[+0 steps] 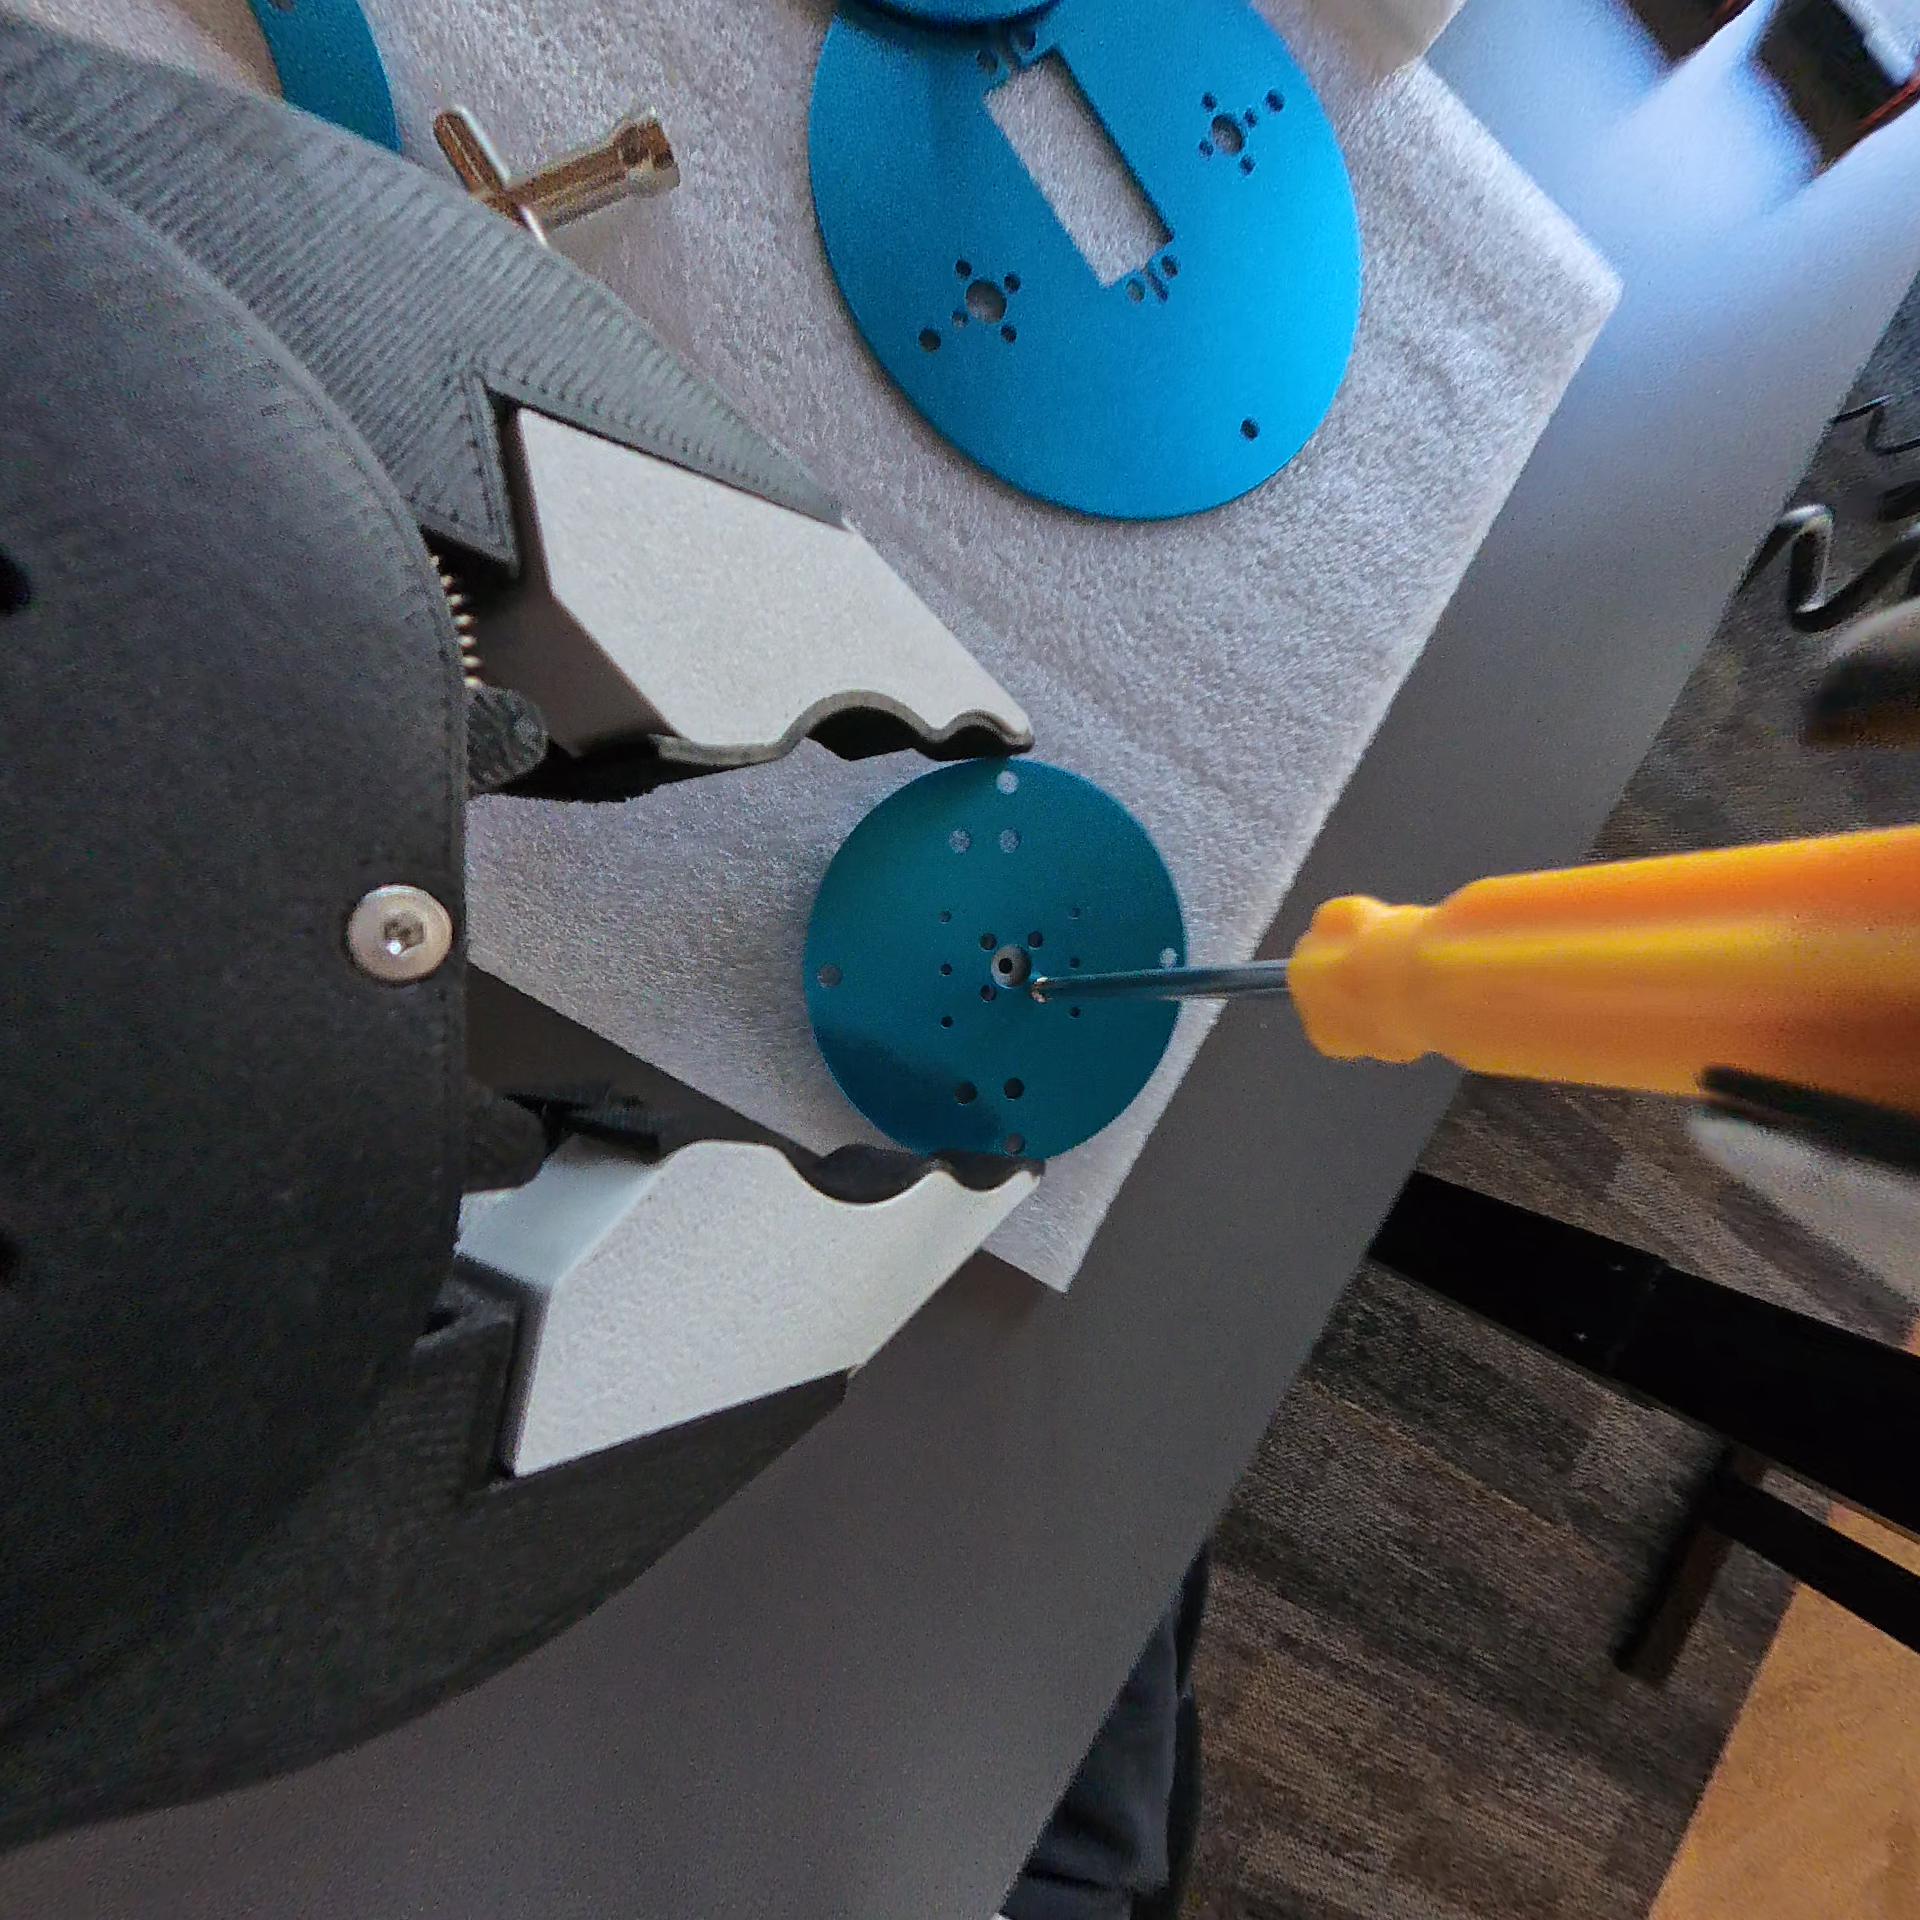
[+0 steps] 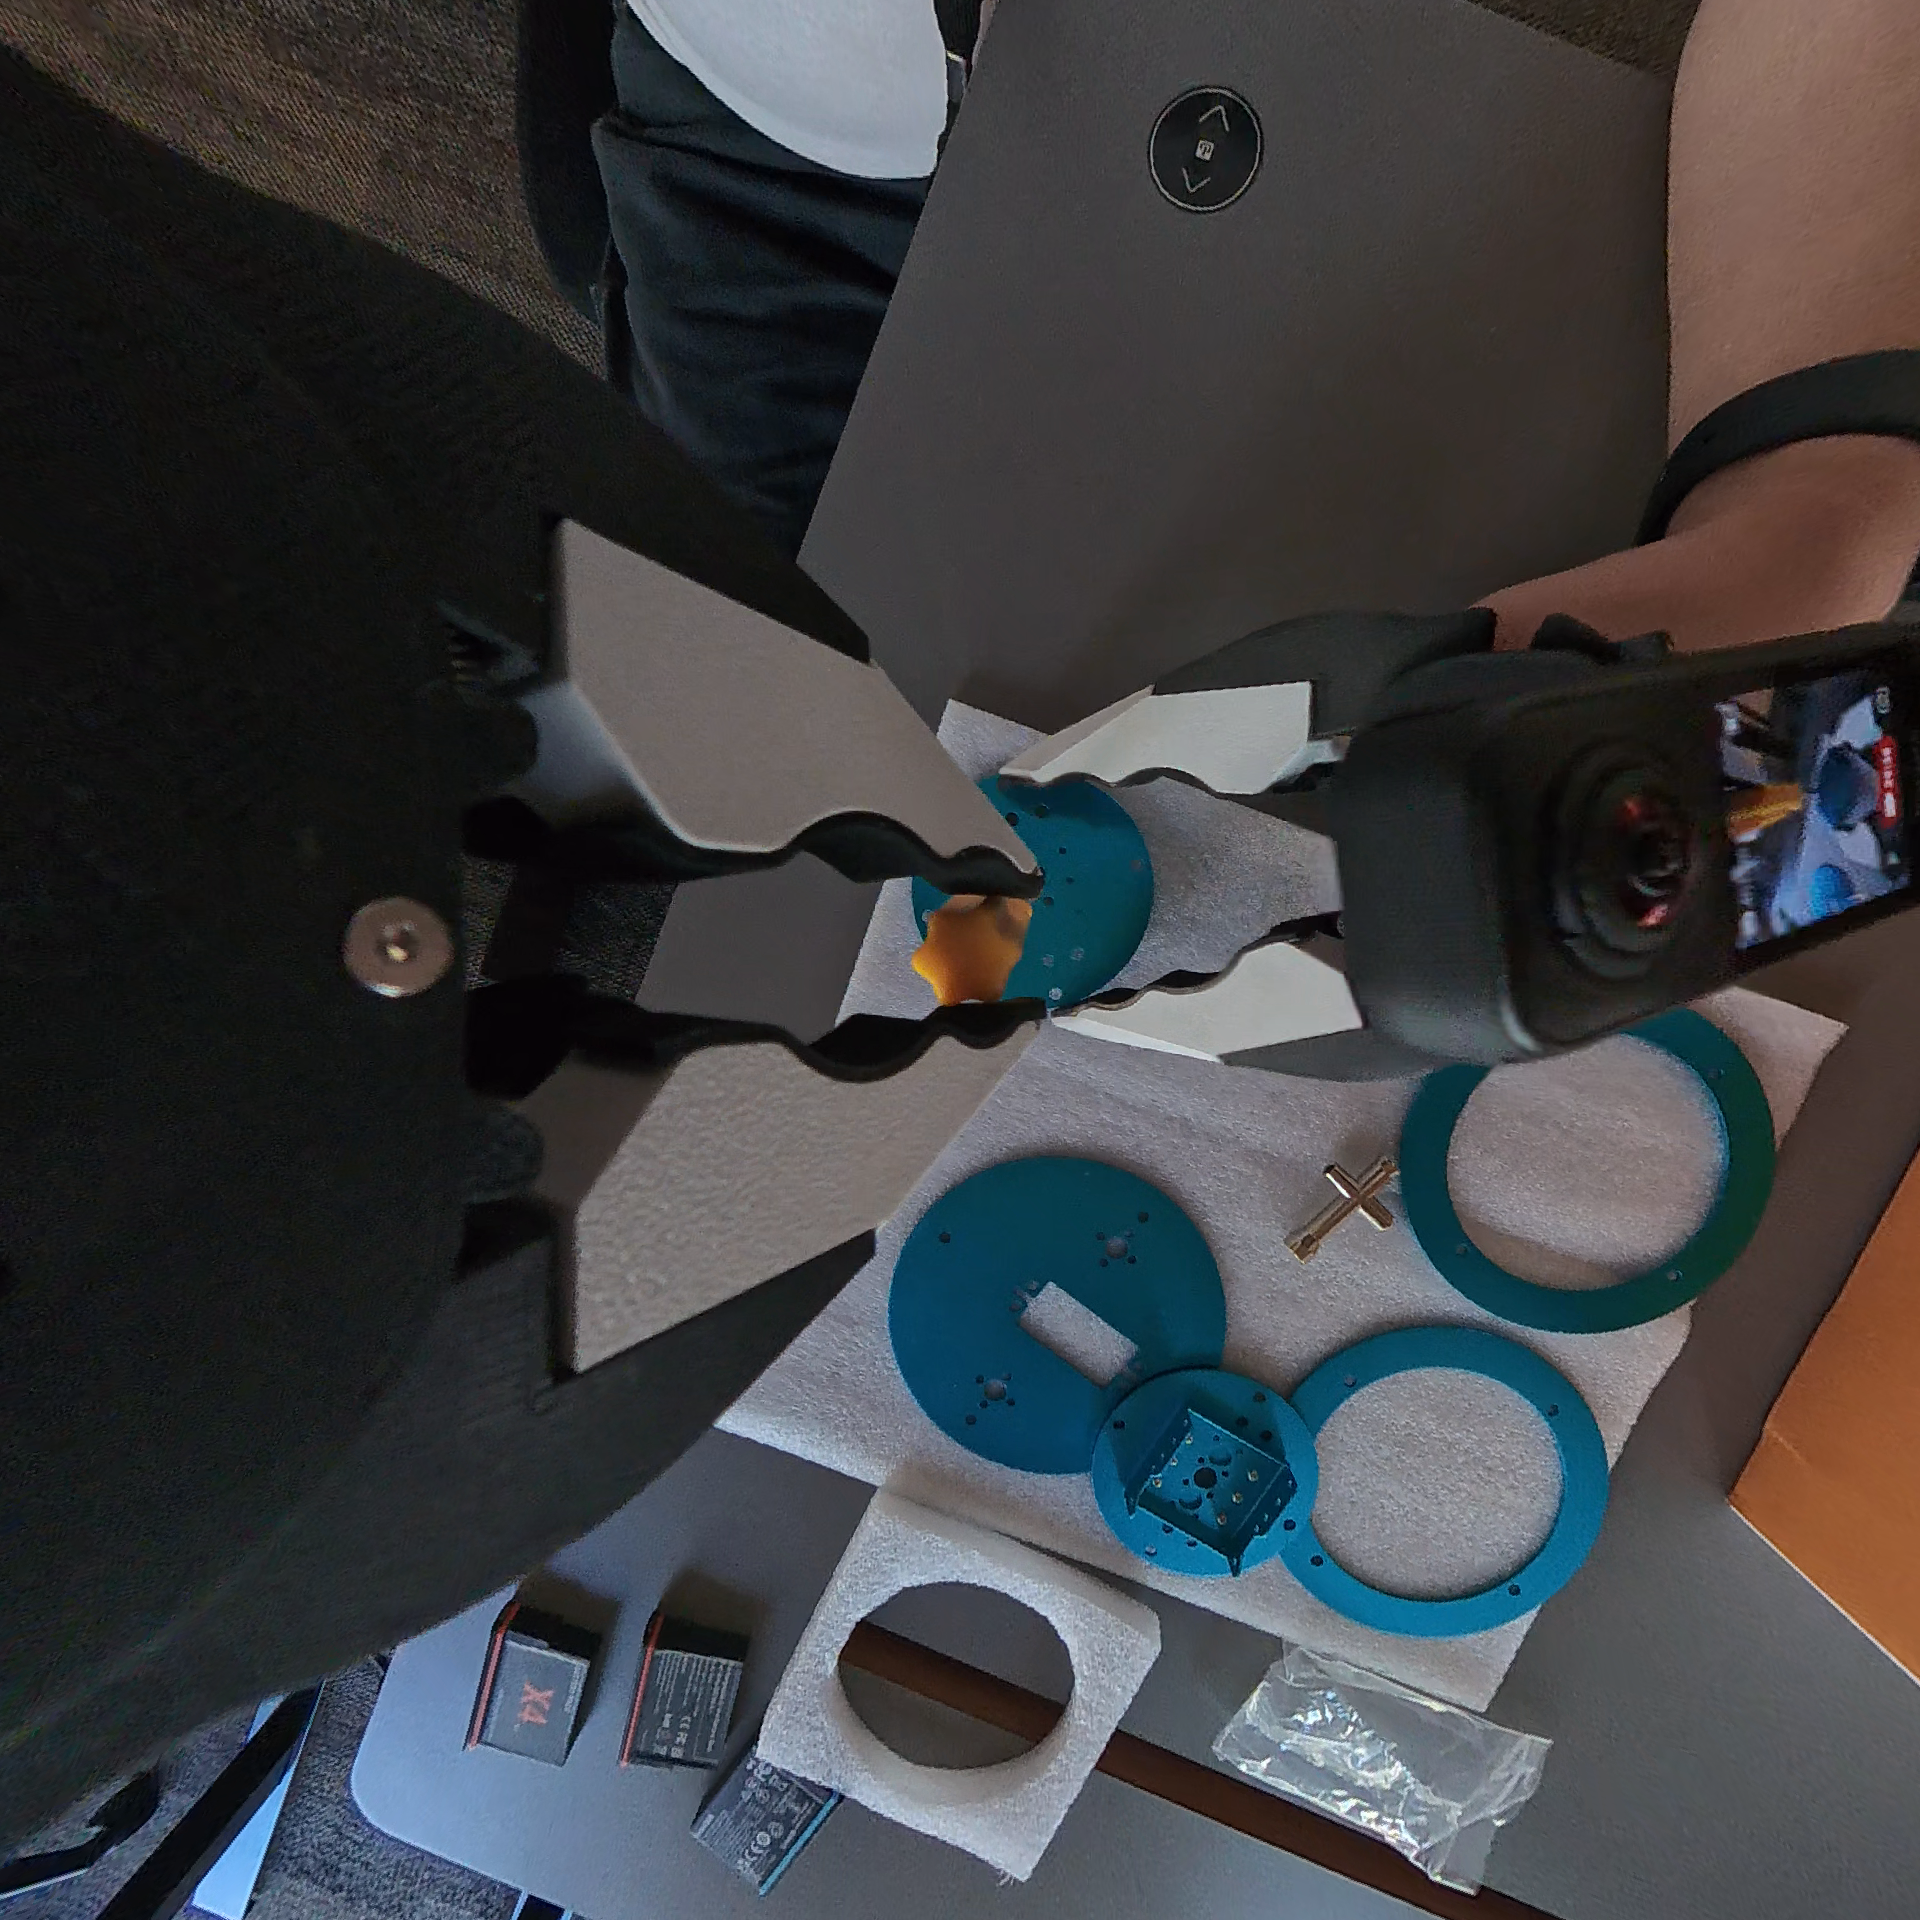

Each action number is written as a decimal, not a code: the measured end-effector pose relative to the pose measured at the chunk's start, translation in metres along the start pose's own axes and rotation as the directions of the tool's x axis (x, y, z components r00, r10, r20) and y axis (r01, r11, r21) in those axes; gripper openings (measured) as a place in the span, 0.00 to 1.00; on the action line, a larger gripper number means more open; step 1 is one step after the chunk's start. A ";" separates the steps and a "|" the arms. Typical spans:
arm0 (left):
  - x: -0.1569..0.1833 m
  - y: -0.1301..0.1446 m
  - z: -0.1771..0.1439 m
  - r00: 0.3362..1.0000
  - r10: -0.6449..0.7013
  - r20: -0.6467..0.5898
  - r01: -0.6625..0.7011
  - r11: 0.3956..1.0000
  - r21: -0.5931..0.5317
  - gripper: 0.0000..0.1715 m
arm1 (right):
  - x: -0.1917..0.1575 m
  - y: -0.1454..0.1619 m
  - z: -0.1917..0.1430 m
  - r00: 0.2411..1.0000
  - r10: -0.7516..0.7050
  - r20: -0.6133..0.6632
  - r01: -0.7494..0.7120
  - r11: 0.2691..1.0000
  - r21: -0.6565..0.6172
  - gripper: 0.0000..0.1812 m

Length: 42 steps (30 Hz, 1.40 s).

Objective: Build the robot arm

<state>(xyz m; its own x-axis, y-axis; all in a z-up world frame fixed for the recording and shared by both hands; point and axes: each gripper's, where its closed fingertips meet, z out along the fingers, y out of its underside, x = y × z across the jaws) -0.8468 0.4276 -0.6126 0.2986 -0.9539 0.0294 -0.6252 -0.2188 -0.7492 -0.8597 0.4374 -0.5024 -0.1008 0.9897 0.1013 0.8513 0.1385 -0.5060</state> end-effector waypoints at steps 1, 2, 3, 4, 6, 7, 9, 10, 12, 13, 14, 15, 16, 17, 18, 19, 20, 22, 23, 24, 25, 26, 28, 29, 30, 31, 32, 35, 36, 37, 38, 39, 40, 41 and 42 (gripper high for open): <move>0.002 -0.007 -0.004 1.000 0.000 -0.012 0.001 0.999 0.041 0.40 | 0.000 0.000 0.000 1.000 -0.003 0.001 0.003 1.000 0.003 0.11; 0.004 -0.015 -0.010 1.000 0.001 -0.031 0.001 0.996 0.089 0.34 | 0.000 -0.001 0.000 1.000 -0.008 0.001 0.008 1.000 0.006 0.11; 0.004 -0.022 -0.014 0.999 0.007 -0.043 -0.001 0.990 0.138 0.29 | -0.001 -0.001 0.000 1.000 -0.012 0.001 0.012 1.000 0.008 0.11; 0.004 -0.028 -0.017 0.998 0.013 -0.056 -0.003 0.984 0.177 0.25 | -0.002 -0.001 0.000 1.000 -0.014 0.004 0.014 1.000 0.014 0.11; 0.005 -0.026 -0.014 0.997 0.020 -0.081 -0.006 0.985 0.173 0.19 | -0.002 -0.002 0.000 1.000 -0.016 0.003 0.016 0.999 0.032 0.11; 0.004 -0.020 -0.009 0.996 0.020 -0.084 -0.008 0.991 0.137 0.19 | -0.003 -0.002 0.000 1.000 -0.014 0.005 0.014 0.999 0.044 0.11; 0.007 -0.014 -0.002 0.995 0.029 -0.099 -0.019 0.995 0.097 0.14 | -0.003 -0.002 0.000 1.000 -0.005 0.008 0.005 0.998 0.059 0.10; 0.008 -0.014 0.001 0.995 0.041 -0.094 -0.032 0.995 0.095 0.10 | -0.003 -0.002 -0.001 1.000 -0.004 0.006 0.004 0.998 0.064 0.10; 0.006 -0.009 0.006 0.995 0.072 -0.066 -0.068 0.996 0.066 0.06 | -0.003 -0.002 -0.001 1.000 0.000 0.006 -0.001 0.997 0.072 0.10; 0.007 -0.005 0.008 0.994 0.084 -0.070 -0.081 0.996 0.049 0.03 | -0.004 -0.001 -0.001 1.000 0.000 0.006 0.000 0.997 0.074 0.10; 0.008 -0.004 0.009 0.993 0.088 -0.073 -0.085 0.995 0.046 0.01 | -0.004 -0.001 -0.001 1.000 -0.003 0.004 0.003 0.997 0.072 0.10; 0.008 -0.004 0.010 0.994 0.085 -0.072 -0.082 0.995 0.047 0.01 | -0.004 0.000 -0.002 1.000 -0.006 0.002 0.006 0.997 0.072 0.10; 0.008 -0.004 0.010 0.994 0.080 -0.075 -0.076 0.996 0.047 0.01 | -0.004 0.000 -0.002 1.000 -0.006 0.003 0.006 0.997 0.073 0.10; 0.008 -0.004 0.010 0.994 0.074 -0.078 -0.071 0.996 0.045 0.01 | -0.005 0.000 -0.002 1.000 -0.008 0.004 0.008 0.997 0.075 0.10; 0.008 -0.003 0.010 0.994 0.074 -0.078 -0.071 0.997 0.044 0.01 | -0.005 0.000 -0.002 1.000 -0.013 0.005 0.012 0.997 0.077 0.10; 0.008 -0.003 0.010 0.994 0.076 -0.077 -0.072 0.996 0.045 0.02 | -0.006 0.000 -0.002 1.000 -0.016 0.007 0.015 0.997 0.080 0.10; 0.008 -0.003 0.010 0.994 0.074 -0.075 -0.071 0.996 0.045 0.02 | -0.005 0.000 -0.002 1.000 -0.015 0.006 0.015 0.997 0.077 0.10; 0.008 -0.003 0.010 0.995 0.072 -0.074 -0.069 0.997 0.046 0.02 | -0.006 0.001 -0.003 1.000 -0.012 0.011 0.011 0.997 0.071 0.10; 0.008 -0.003 0.010 0.995 0.068 -0.076 -0.065 0.997 0.048 0.02 | -0.008 0.001 -0.003 1.000 -0.012 0.017 0.011 0.998 0.069 0.10; 0.008 -0.003 0.010 0.995 0.067 -0.076 -0.063 0.997 0.051 0.02 | -0.009 0.001 -0.004 1.000 -0.013 0.023 0.012 0.998 0.067 0.10; 0.008 -0.003 0.010 0.995 0.064 -0.074 -0.060 0.997 0.056 0.02 | -0.008 0.001 -0.004 1.000 -0.011 0.025 0.009 0.998 0.064 0.10; 0.008 -0.003 0.010 0.995 0.058 -0.076 -0.054 0.997 0.058 0.02 | -0.008 0.002 -0.004 1.000 -0.004 0.031 0.002 0.998 0.062 0.09; 0.008 -0.002 0.009 0.996 0.052 -0.077 -0.048 0.997 0.060 0.02 | -0.007 0.002 -0.005 0.999 0.013 0.043 -0.016 0.998 0.064 0.09; 0.008 -0.002 0.009 0.996 0.052 -0.077 -0.048 0.997 0.056 0.02 | -0.007 0.003 -0.005 0.999 0.018 0.049 -0.021 0.998 0.061 0.09; 0.008 -0.002 0.009 0.996 0.053 -0.074 -0.049 0.997 0.056 0.02 | -0.007 0.005 -0.005 0.999 0.022 0.048 -0.024 0.998 0.051 0.09; 0.008 -0.002 0.009 0.996 0.053 -0.071 -0.049 0.997 0.058 0.02 | -0.006 0.006 -0.006 0.998 0.026 0.050 -0.028 0.999 0.046 0.09; 0.007 -0.002 0.010 0.996 0.051 -0.069 -0.047 0.997 0.061 0.02 | -0.006 0.006 -0.006 0.998 0.032 0.053 -0.035 0.998 0.047 0.09; 0.008 -0.002 0.009 0.996 0.052 -0.068 -0.048 0.997 0.062 0.02 | -0.006 0.008 -0.007 0.997 0.041 0.068 -0.044 0.998 0.043 0.09; 0.007 -0.002 0.009 0.996 0.054 -0.065 -0.050 0.997 0.062 0.02 | -0.006 0.009 -0.007 0.997 0.042 0.071 -0.045 0.998 0.043 0.09; 0.007 -0.002 0.009 0.997 0.055 -0.063 -0.051 0.997 0.062 0.02 | -0.006 0.010 -0.008 0.997 0.042 0.068 -0.045 0.998 0.045 0.09; 0.008 -0.001 0.009 0.996 0.057 -0.063 -0.053 0.997 0.060 0.02 | -0.006 0.011 -0.008 0.996 0.041 0.075 -0.044 0.998 0.041 0.09; 0.008 -0.001 0.009 0.996 0.059 -0.061 -0.056 0.997 0.061 0.02 | -0.007 0.010 -0.008 0.997 0.031 0.077 -0.034 0.998 0.043 0.09; 0.007 -0.001 0.009 0.997 0.060 -0.056 -0.057 0.996 0.063 0.02 | -0.006 0.011 -0.009 0.997 0.024 0.074 -0.028 0.999 0.043 0.09; 0.007 -0.001 0.010 0.997 0.061 -0.054 -0.057 0.996 0.067 0.02 | -0.007 0.011 -0.009 0.997 0.027 0.079 -0.030 0.999 0.038 0.09; 0.007 -0.001 0.009 0.997 0.063 -0.052 -0.060 0.996 0.067 0.02 | -0.007 0.011 -0.009 0.996 0.022 0.082 -0.025 0.999 0.034 0.09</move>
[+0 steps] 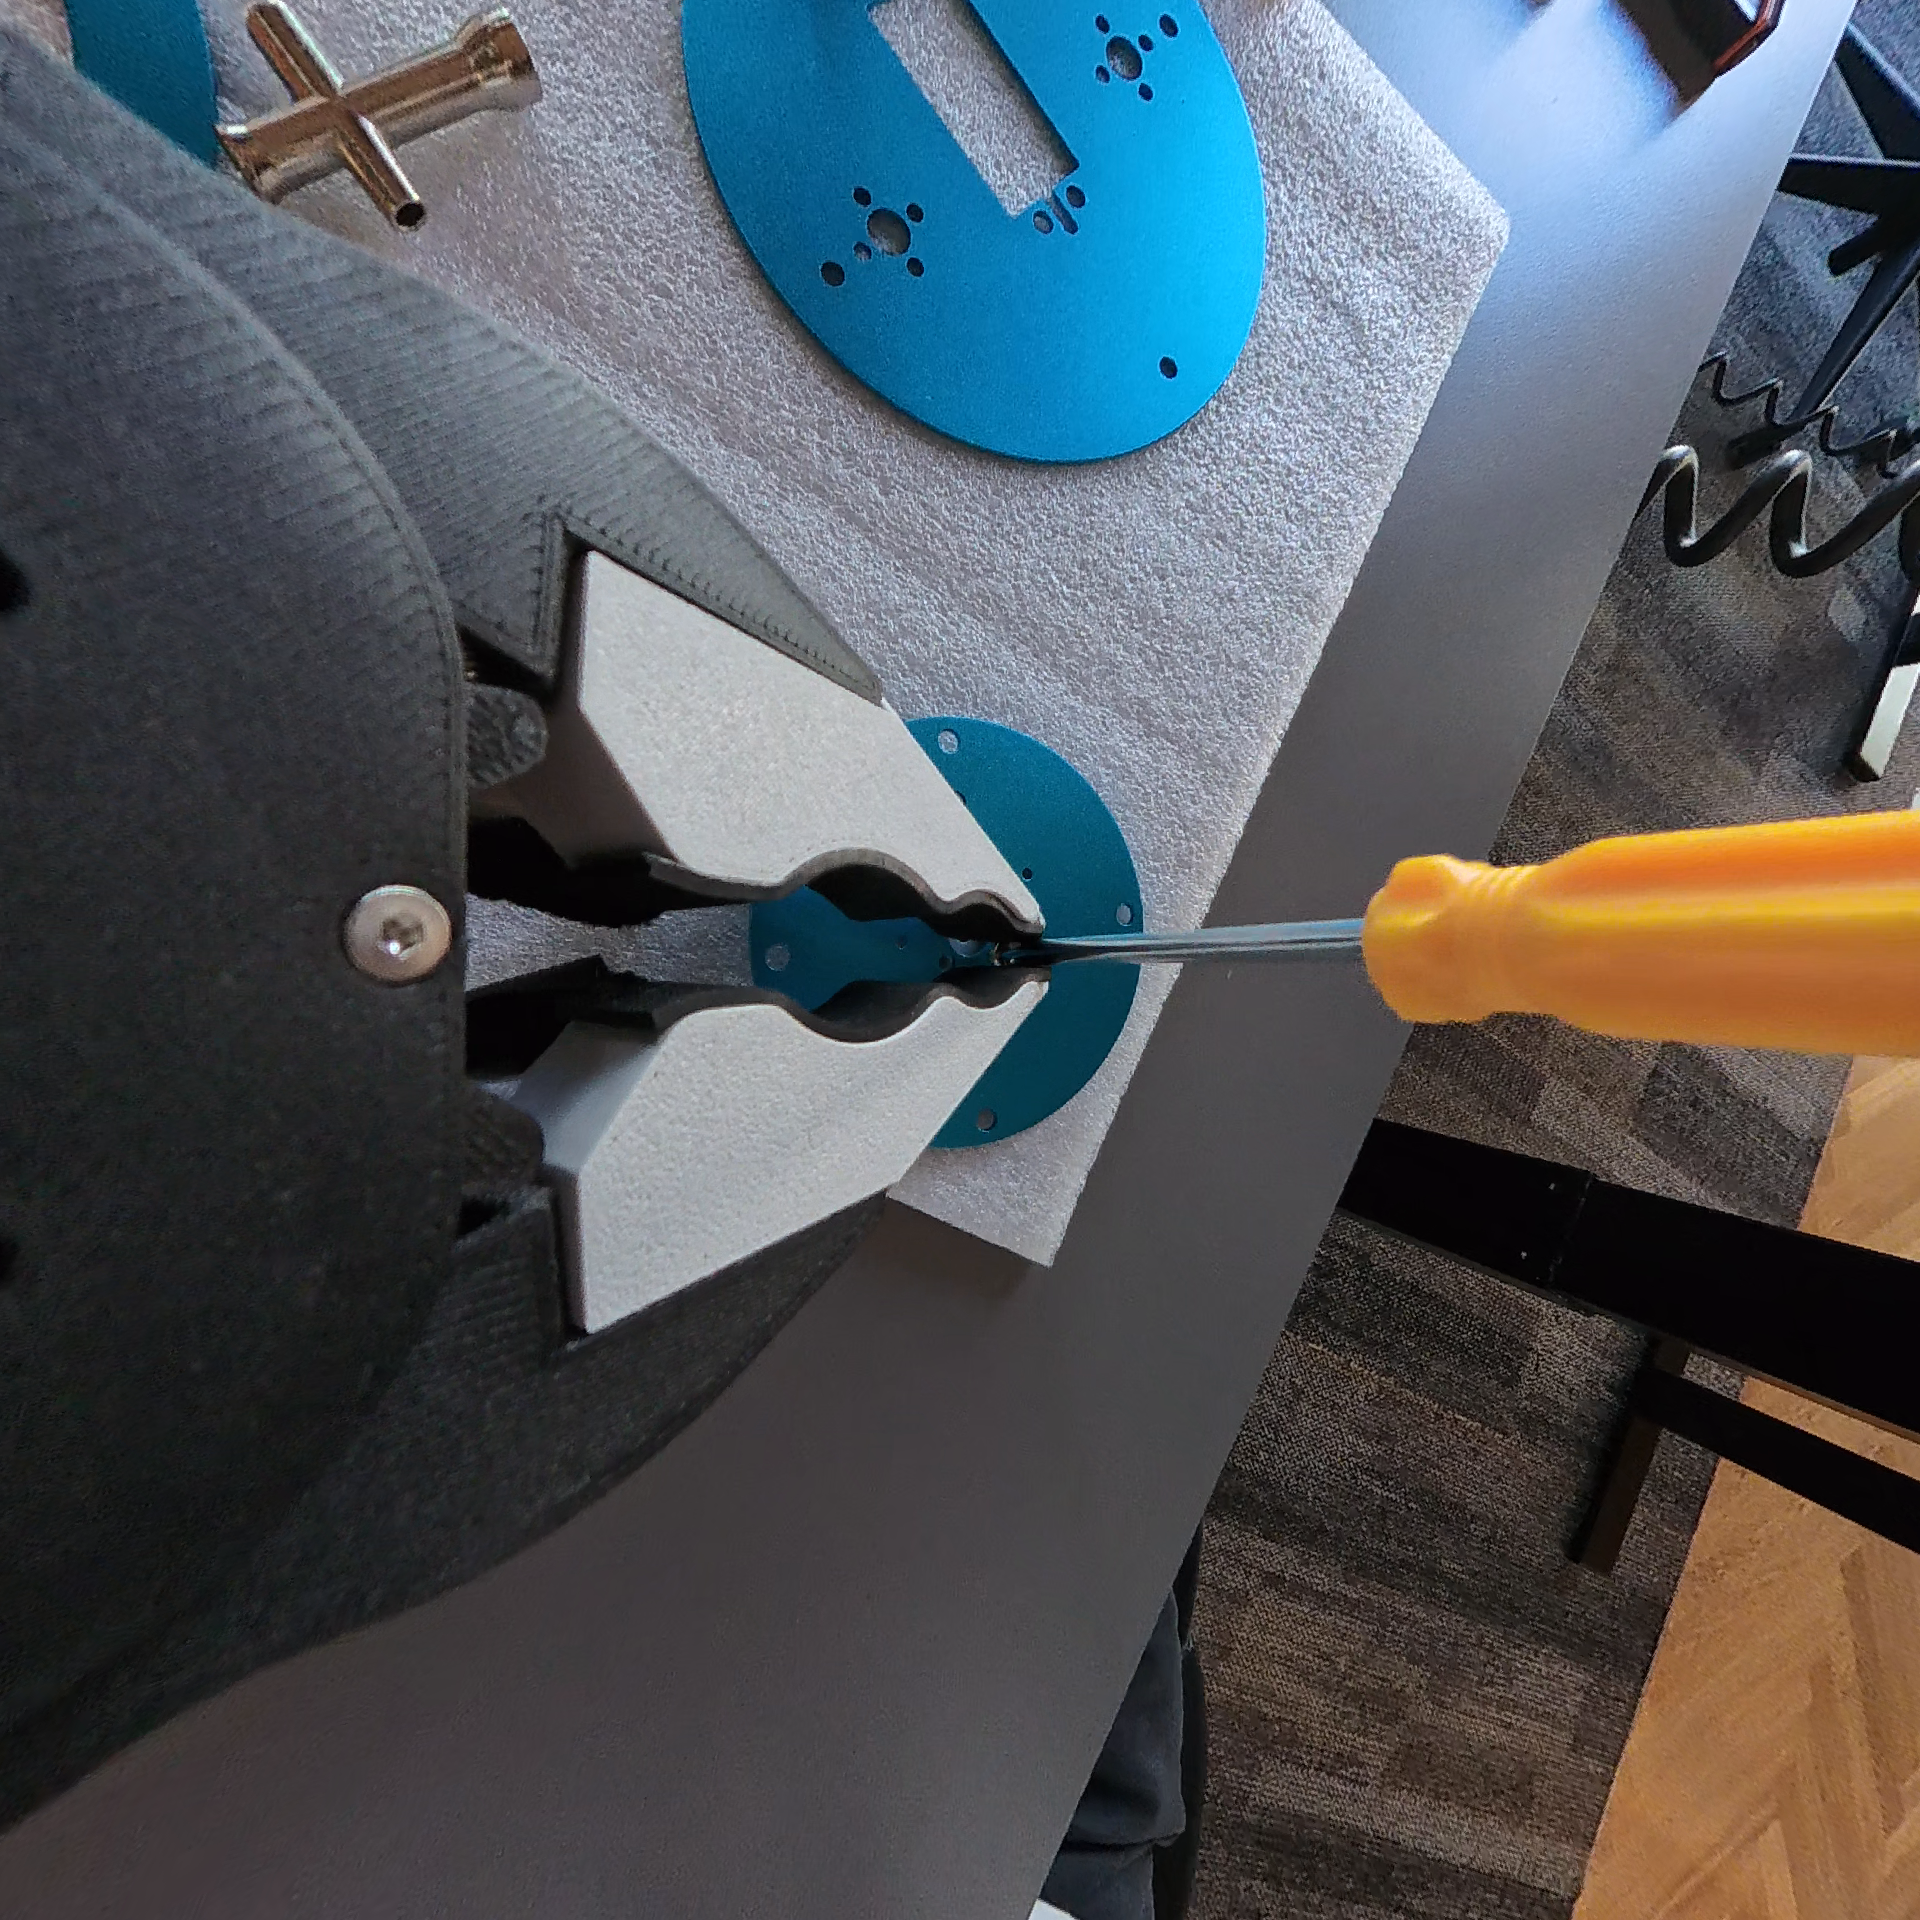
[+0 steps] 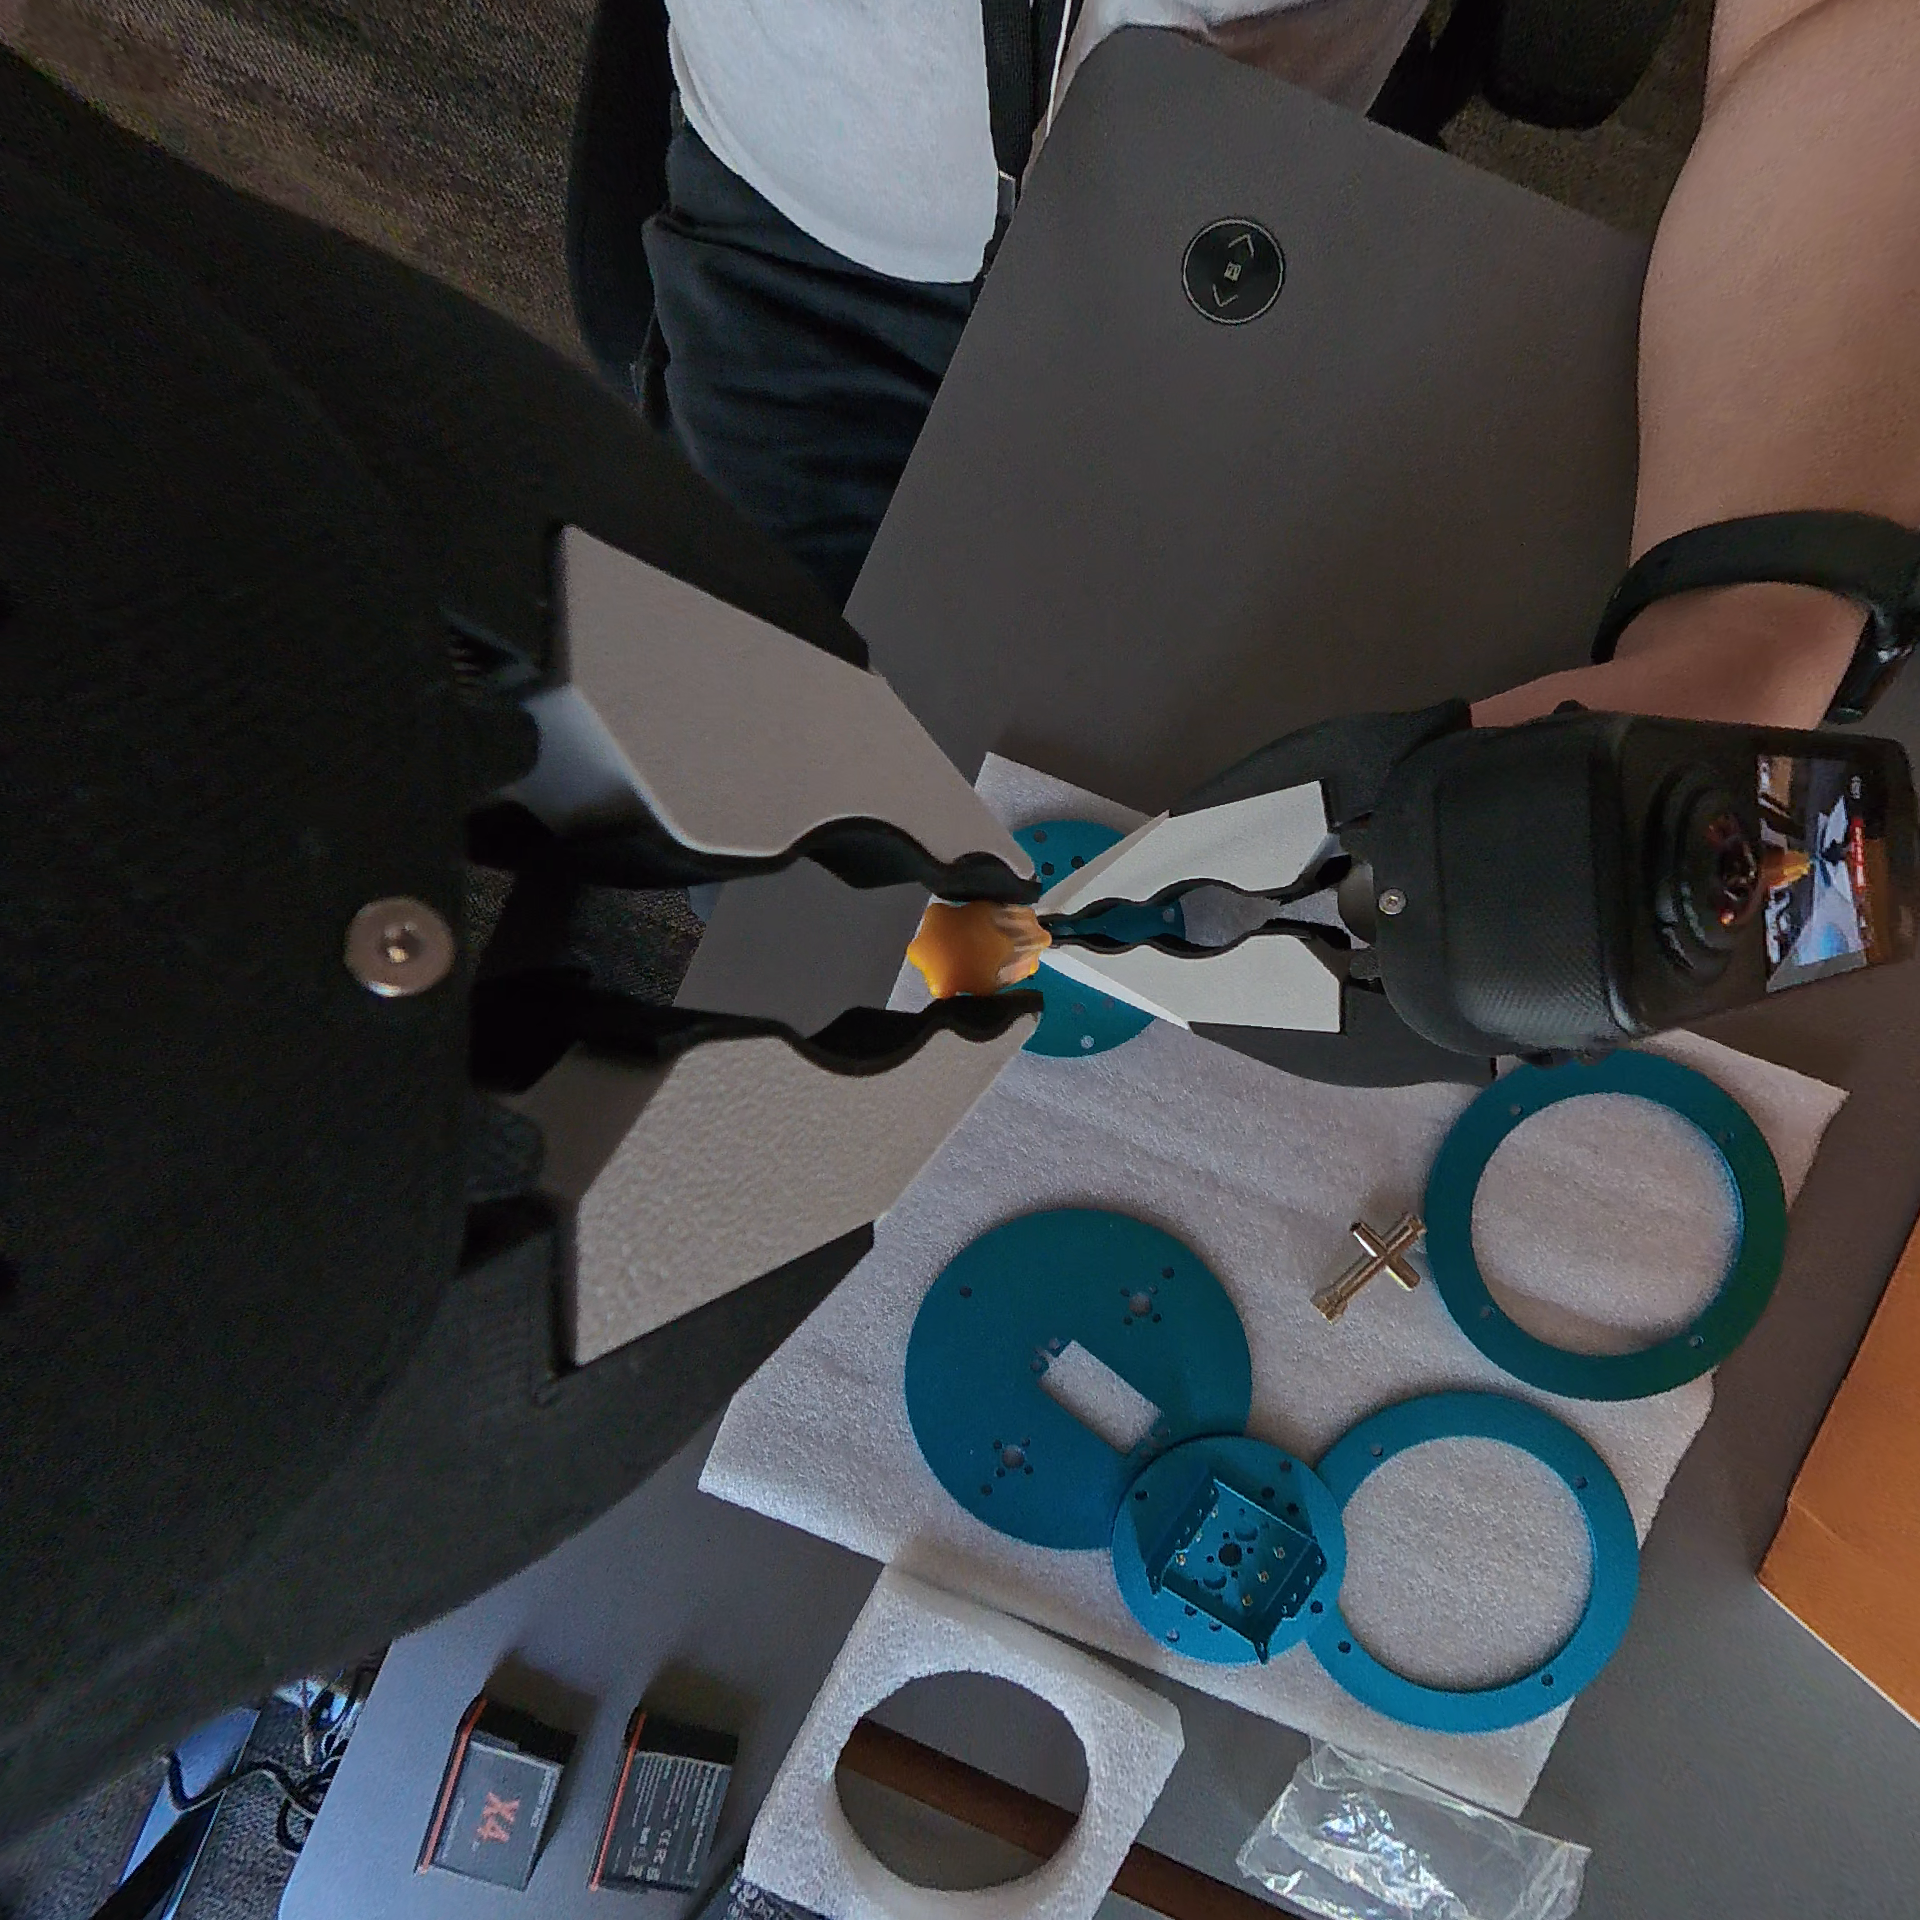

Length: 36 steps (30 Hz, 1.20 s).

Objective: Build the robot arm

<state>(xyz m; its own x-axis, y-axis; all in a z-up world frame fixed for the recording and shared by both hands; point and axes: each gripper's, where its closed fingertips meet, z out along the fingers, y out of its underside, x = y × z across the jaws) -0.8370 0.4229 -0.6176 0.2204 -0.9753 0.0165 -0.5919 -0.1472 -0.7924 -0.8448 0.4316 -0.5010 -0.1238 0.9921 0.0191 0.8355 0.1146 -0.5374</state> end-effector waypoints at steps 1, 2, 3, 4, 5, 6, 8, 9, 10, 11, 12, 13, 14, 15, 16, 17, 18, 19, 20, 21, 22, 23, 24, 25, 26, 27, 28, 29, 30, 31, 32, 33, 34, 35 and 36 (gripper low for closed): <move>0.000 0.000 0.000 1.000 0.003 0.001 -0.003 1.000 -0.002 0.02 | 0.000 0.000 0.000 1.000 -0.012 -0.001 0.012 1.000 -0.003 0.09; 0.000 0.000 0.000 1.000 0.007 0.004 -0.007 1.000 -0.003 0.02 | 0.000 0.000 0.000 1.000 -0.020 0.001 0.020 1.000 -0.009 0.09; 0.000 0.000 0.000 1.000 0.009 0.007 -0.009 1.000 -0.003 0.02 | 0.000 0.000 -0.001 1.000 -0.021 0.005 0.022 1.000 -0.015 0.09; 0.000 0.000 0.000 1.000 0.010 0.009 -0.010 1.000 -0.004 0.02 | -0.001 0.001 -0.001 1.000 -0.026 0.008 0.026 0.999 -0.022 0.09; 0.000 0.000 0.000 1.000 0.013 0.010 -0.012 1.000 -0.003 0.02 | 0.000 0.000 -0.001 1.000 -0.030 0.006 0.030 0.999 -0.030 0.09; 0.000 0.000 0.000 1.000 0.009 0.010 -0.009 1.000 -0.001 0.02 | 0.000 0.000 -0.001 0.999 -0.035 0.005 0.035 0.999 -0.038 0.09; 0.000 0.000 0.000 1.000 0.002 0.004 -0.002 1.000 -0.001 0.01 | 0.001 -0.001 -0.002 0.999 -0.041 0.009 0.042 0.998 -0.050 0.09; -0.001 0.000 0.000 1.000 0.000 0.003 0.000 1.000 -0.001 0.01 | 0.001 -0.003 -0.003 0.999 -0.041 0.011 0.042 0.998 -0.049 0.09; -0.001 0.001 0.000 1.000 -0.001 0.004 0.001 1.000 -0.003 0.01 | 0.002 -0.005 -0.006 0.999 -0.039 0.012 0.039 0.998 -0.047 0.09; -0.001 0.001 0.000 1.000 0.003 0.006 -0.003 1.000 -0.003 0.01 | 0.005 -0.012 -0.011 0.999 -0.038 -0.004 0.038 0.999 -0.012 0.09; -0.001 0.001 0.000 1.000 0.004 0.008 -0.004 1.000 -0.004 0.01 | 0.009 -0.018 -0.020 0.999 -0.042 -0.031 0.042 0.999 0.020 0.09; -0.001 0.001 0.001 1.000 0.005 0.009 -0.005 1.000 -0.004 0.01 | 0.011 -0.024 -0.028 0.998 -0.039 -0.042 0.041 0.998 0.046 0.09; -0.001 0.001 0.001 1.000 0.006 0.011 -0.006 1.000 -0.003 0.01 | 0.010 -0.026 -0.033 0.999 -0.037 -0.033 0.039 0.998 0.050 0.09; -0.001 0.000 0.000 1.000 0.002 0.010 -0.002 1.000 -0.002 0.01 | 0.009 -0.025 -0.037 0.999 -0.031 -0.026 0.032 0.999 0.041 0.09; -0.001 0.000 0.000 1.000 -0.006 0.006 0.006 1.000 0.000 0.01 | 0.011 -0.024 -0.040 0.999 -0.022 -0.031 0.023 0.999 0.035 0.09; 0.000 -0.001 0.000 1.000 -0.020 -0.003 0.020 1.000 0.004 0.01 | 0.013 -0.022 -0.042 0.999 -0.010 -0.045 0.012 0.999 0.036 0.09; 0.002 -0.001 -0.001 0.999 -0.034 -0.021 0.034 0.999 0.008 0.04 | 0.014 -0.020 -0.043 0.999 0.000 -0.053 0.002 0.999 0.038 0.09; 0.002 -0.003 -0.002 0.998 -0.051 -0.033 0.052 0.998 0.021 0.09 | 0.015 -0.017 -0.043 0.998 0.007 -0.057 -0.005 0.999 0.039 0.09; 0.001 -0.007 -0.005 0.997 -0.071 -0.038 0.072 0.996 0.051 0.13 | 0.015 -0.013 -0.043 0.998 0.016 -0.060 -0.014 0.999 0.043 0.09; -0.001 -0.013 -0.008 0.995 -0.088 -0.035 0.091 0.992 0.090 0.13 | 0.015 -0.010 -0.042 0.998 0.027 -0.062 -0.024 0.998 0.054 0.09; -0.005 -0.019 -0.014 0.994 -0.105 -0.030 0.108 0.985 0.131 0.15 | 0.014 -0.007 -0.041 0.998 0.039 -0.058 -0.036 0.997 0.064 0.09; -0.007 -0.027 -0.020 0.992 -0.121 -0.032 0.125 0.977 0.174 0.18 | 0.014 -0.005 -0.041 0.997 0.050 -0.056 -0.046 0.996 0.076 0.09; -0.008 -0.034 -0.029 0.990 -0.137 -0.038 0.142 0.965 0.221 0.18 | 0.015 -0.002 -0.041 0.996 0.062 -0.066 -0.056 0.994 0.094 0.09; -0.011 -0.041 -0.038 0.988 -0.152 -0.035 0.156 0.952 0.263 0.16 | 0.018 0.000 -0.042 0.994 0.077 -0.082 -0.067 0.991 0.115 0.09; -0.016 -0.044 -0.047 0.986 -0.169 -0.016 0.166 0.941 0.295 0.16 | 0.020 0.001 -0.043 0.991 0.092 -0.097 -0.078 0.987 0.142 0.09; -0.021 -0.045 -0.054 0.983 -0.181 0.009 0.169 0.934 0.313 0.17 | 0.022 0.000 -0.044 0.988 0.109 -0.108 -0.088 0.980 0.180 0.09; -0.026 -0.044 -0.061 0.980 -0.192 0.043 0.169 0.934 0.316 0.18 | 0.023 -0.001 -0.045 0.986 0.124 -0.114 -0.096 0.970 0.224 0.09; -0.031 -0.040 -0.067 0.975 -0.204 0.084 0.169 0.936 0.308 0.18 | 0.024 -0.002 -0.045 0.984 0.138 -0.113 -0.103 0.957 0.271 0.09; -0.037 -0.037 -0.073 0.967 -0.219 0.133 0.172 0.939 0.298 0.19 | 0.025 -0.003 -0.044 0.981 0.159 -0.107 -0.117 0.939 0.324 0.09; -0.042 -0.032 -0.079 0.957 -0.227 0.181 0.171 0.945 0.280 0.20 | 0.026 -0.005 -0.041 0.978 0.189 -0.087 -0.143 0.913 0.383 0.09; -0.045 -0.026 -0.086 0.946 -0.232 0.228 0.172 0.952 0.254 0.21 | 0.026 -0.005 -0.036 0.975 0.217 -0.042 -0.178 0.884 0.431 0.09; -0.049 -0.020 -0.094 0.927 -0.243 0.284 0.180 0.957 0.228 0.20 | 0.027 -0.005 -0.030 0.968 0.251 0.014 -0.227 0.851 0.473 0.09; -0.054 -0.013 -0.102 0.901 -0.261 0.347 0.197 0.958 0.209 0.18 | 0.031 -0.005 -0.023 0.954 0.290 0.072 -0.285 0.813 0.507 0.09; -0.056 -0.006 -0.110 0.875 -0.282 0.393 0.221 0.956 0.194 0.17 | 0.036 -0.003 -0.014 0.936 0.327 0.131 -0.346 0.778 0.525 0.09; -0.054 -0.001 -0.117 0.859 -0.307 0.409 0.249 0.950 0.190 0.17 | 0.042 -0.003 -0.005 0.912 0.365 0.187 -0.405 0.736 0.543 0.09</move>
